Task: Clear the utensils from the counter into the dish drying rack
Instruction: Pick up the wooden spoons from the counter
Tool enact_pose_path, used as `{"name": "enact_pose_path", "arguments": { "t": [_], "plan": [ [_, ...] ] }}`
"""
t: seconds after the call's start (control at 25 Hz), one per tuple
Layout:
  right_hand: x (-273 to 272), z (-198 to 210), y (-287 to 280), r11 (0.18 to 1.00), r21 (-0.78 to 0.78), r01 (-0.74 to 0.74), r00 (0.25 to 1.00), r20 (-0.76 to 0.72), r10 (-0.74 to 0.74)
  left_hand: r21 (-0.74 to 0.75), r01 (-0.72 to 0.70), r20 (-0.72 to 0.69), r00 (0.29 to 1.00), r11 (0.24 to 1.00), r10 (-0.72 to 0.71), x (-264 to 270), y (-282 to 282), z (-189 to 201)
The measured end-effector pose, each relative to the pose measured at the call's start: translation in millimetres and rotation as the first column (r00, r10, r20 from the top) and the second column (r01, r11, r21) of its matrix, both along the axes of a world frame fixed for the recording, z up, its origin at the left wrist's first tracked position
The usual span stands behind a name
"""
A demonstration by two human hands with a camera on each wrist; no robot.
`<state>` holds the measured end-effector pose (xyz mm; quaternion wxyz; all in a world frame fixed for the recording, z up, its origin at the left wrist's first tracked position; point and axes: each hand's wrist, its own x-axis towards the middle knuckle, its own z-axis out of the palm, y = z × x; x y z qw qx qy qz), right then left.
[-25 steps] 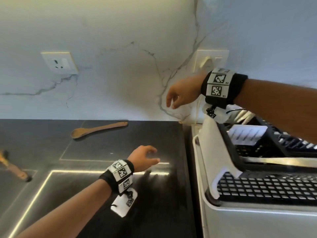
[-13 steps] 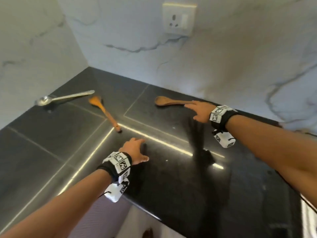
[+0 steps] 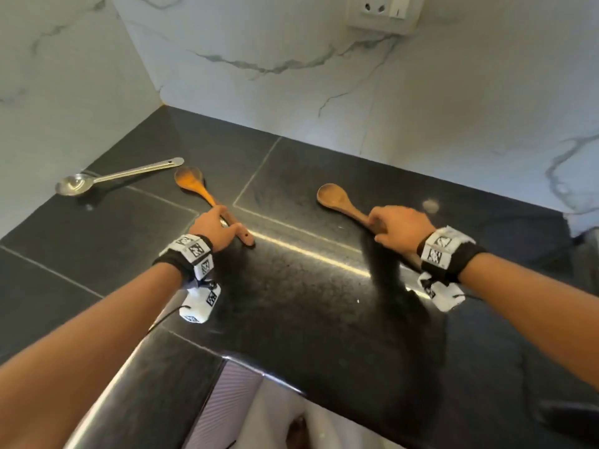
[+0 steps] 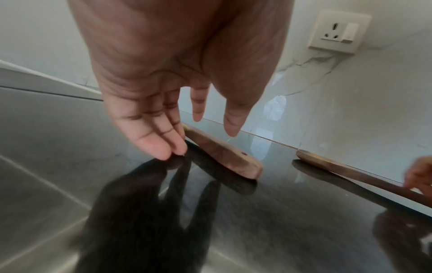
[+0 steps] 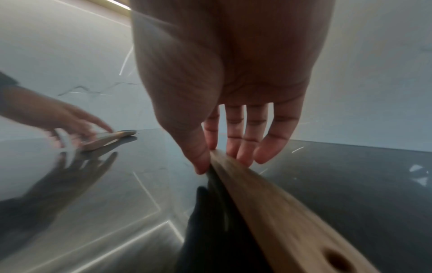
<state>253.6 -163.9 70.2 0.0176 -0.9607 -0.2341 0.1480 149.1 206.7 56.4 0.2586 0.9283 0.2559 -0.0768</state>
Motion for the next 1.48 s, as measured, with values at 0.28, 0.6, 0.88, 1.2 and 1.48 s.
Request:
{"name": "enact_pose_path", "arguments": {
  "t": [0.28, 0.6, 0.88, 1.2, 1.48],
  "plan": [
    [-66.0, -8.6, -6.7, 0.966, 0.141, 0.215, 0.974, -0.100, -0.203, -0.019, 0.135, -0.048, 0.990, 0.991, -0.136, 8.7, -23.8, 1.8],
    [-88.3, 6.9, 34.0, 0.848, 0.488, 0.205, 0.971, 0.005, -0.238, -0.253, 0.414, 0.111, 0.910, 0.875, -0.398, -77.7, -160.7, -10.6],
    [-141.9, -12.9, 35.0, 0.811, 0.578, 0.085, 0.985, 0.074, -0.156, 0.063, 0.347, -0.121, 0.933, 0.936, -0.338, -95.2, -85.0, -14.3],
    [-163.3, -26.7, 27.1, 0.891, 0.438, 0.118, 0.988, 0.036, -0.149, 0.111, 0.387, -0.208, 0.910, 0.915, -0.360, -96.3, -81.8, -9.5],
    [-145.6, -6.0, 54.1, 0.978, 0.153, 0.140, 0.990, -0.006, -0.141, 0.108, 0.380, -0.223, 0.910, 0.919, -0.350, -90.7, -83.3, -6.5]
  ]
}}
